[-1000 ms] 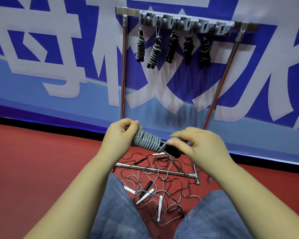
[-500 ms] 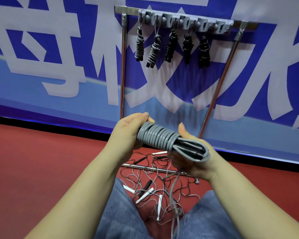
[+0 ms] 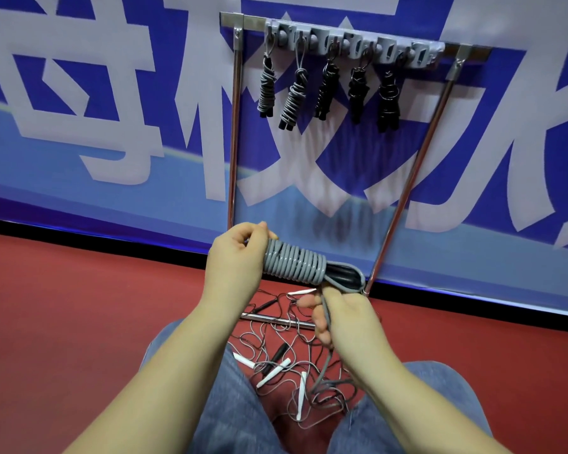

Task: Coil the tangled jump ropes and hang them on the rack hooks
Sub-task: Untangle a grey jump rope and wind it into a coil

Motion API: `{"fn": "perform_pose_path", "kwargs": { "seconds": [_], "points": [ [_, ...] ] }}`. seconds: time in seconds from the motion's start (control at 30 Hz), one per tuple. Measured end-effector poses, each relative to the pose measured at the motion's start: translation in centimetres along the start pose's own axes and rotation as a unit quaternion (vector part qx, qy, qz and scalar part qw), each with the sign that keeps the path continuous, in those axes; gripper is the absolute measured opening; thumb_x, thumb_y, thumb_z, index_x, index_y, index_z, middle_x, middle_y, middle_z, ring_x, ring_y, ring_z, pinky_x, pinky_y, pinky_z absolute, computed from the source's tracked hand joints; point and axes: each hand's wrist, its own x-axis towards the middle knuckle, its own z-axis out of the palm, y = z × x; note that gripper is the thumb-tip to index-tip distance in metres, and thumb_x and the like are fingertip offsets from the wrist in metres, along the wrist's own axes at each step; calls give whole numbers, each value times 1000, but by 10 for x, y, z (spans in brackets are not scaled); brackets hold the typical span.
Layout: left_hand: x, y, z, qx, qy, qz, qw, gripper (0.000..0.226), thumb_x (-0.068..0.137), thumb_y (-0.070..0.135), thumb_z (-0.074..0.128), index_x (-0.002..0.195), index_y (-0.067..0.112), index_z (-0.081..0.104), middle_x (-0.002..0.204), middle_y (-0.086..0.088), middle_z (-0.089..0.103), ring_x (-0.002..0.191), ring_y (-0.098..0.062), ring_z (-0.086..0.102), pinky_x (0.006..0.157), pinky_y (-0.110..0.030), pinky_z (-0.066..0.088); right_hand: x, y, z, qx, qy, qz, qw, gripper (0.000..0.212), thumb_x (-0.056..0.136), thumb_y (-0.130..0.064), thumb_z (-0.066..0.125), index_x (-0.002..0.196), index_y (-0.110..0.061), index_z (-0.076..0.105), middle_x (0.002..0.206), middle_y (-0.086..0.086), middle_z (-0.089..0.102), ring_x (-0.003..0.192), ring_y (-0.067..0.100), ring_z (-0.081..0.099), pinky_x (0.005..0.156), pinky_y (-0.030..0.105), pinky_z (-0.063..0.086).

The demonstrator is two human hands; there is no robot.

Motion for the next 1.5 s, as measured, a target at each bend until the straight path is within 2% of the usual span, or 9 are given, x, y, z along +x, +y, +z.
{"fn": "perform_pose_path", "kwargs": {
  "seconds": [0.17, 0.3, 0.53, 0.73, 0.93, 1.1, 1.3, 1.4, 1.5],
  "points": [
    [6, -2, -4, 124, 57, 22, 990, 32, 94, 31, 51, 64, 21, 58, 56, 3, 53, 57, -15, 45, 55, -31, 34, -5, 4, 0, -92, -42, -66, 993, 35, 95, -23, 53, 93, 11, 62, 44, -9, 34, 42, 7, 28, 45, 22, 25],
    [10, -8, -12, 185, 72, 16, 980, 30, 94, 31, 49, 71, 16, 61, 54, 0, 48, 56, -16, 42, 54, -30, 33, -5, -3, -8, -192, -45, -127, 972, 24, 88, -28, 63, 77, -6, 67, 45, -9, 35, 45, 4, 27, 48, 22, 23],
    [12, -11, -19, 139, -22, 8, 990, 33, 92, 34, 52, 64, 19, 62, 54, 5, 53, 57, -16, 43, 57, -30, 33, 19, -29, -39, -329, 35, -215, 919, 9, 78, -39, 70, 72, -32, 72, 67, -10, 67, 68, 4, 58, 67, 27, 45],
    [12, 9, -24, 37, -125, 15, 991, 33, 95, 24, 54, 65, 20, 67, 52, 12, 52, 46, -3, 40, 47, -16, 31, 34, -42, -55, -353, -78, -163, 918, 37, 79, -55, 58, 55, -26, 63, 55, -4, 51, 53, 8, 42, 60, 29, 37],
    [5, 23, -18, -105, -149, -3, 983, 37, 95, 19, 53, 59, 20, 64, 46, 10, 46, 37, -3, 35, 37, -13, 28, 25, -45, -53, -90, -235, -16, 968, 53, 75, -55, 46, 64, -7, 66, 55, 7, 57, 42, 13, 31, 42, 23, 22],
    [3, 21, -5, -209, -148, -71, 964, 28, 85, 27, 55, 60, 17, 62, 45, 3, 40, 34, -8, 26, 37, -11, 19, 20, -32, -37, 195, -351, 57, 914, 49, 65, -65, 67, 51, -18, 57, 41, -3, 45, 35, 5, 33, 36, 15, 21],
    [0, 9, 3, -127, -47, -88, 987, 37, 94, 18, 49, 59, 16, 59, 44, 5, 41, 35, -8, 27, 39, -18, 20, 20, -16, -9, 170, -62, 38, 983, 45, 102, -35, 31, 64, -12, 40, 39, -2, 35, 30, 5, 21, 31, 12, 16],
    [2, 1, 2, -74, -5, -61, 995, 40, 95, 21, 51, 57, 20, 62, 44, 6, 43, 38, -10, 32, 45, -25, 24, 13, -11, -6, 94, -34, 42, 994, 30, 99, -9, 28, 77, -9, 49, 44, -1, 40, 33, 7, 24, 34, 16, 16],
    [2, -3, -1, -25, 28, -32, 999, 37, 95, 23, 52, 60, 21, 63, 54, 1, 48, 52, -15, 38, 53, -28, 30, 6, -7, -7, 9, -45, 37, 998, 39, 100, -13, 32, 64, -8, 44, 40, -1, 36, 32, 7, 24, 36, 18, 20]
  ]
}}
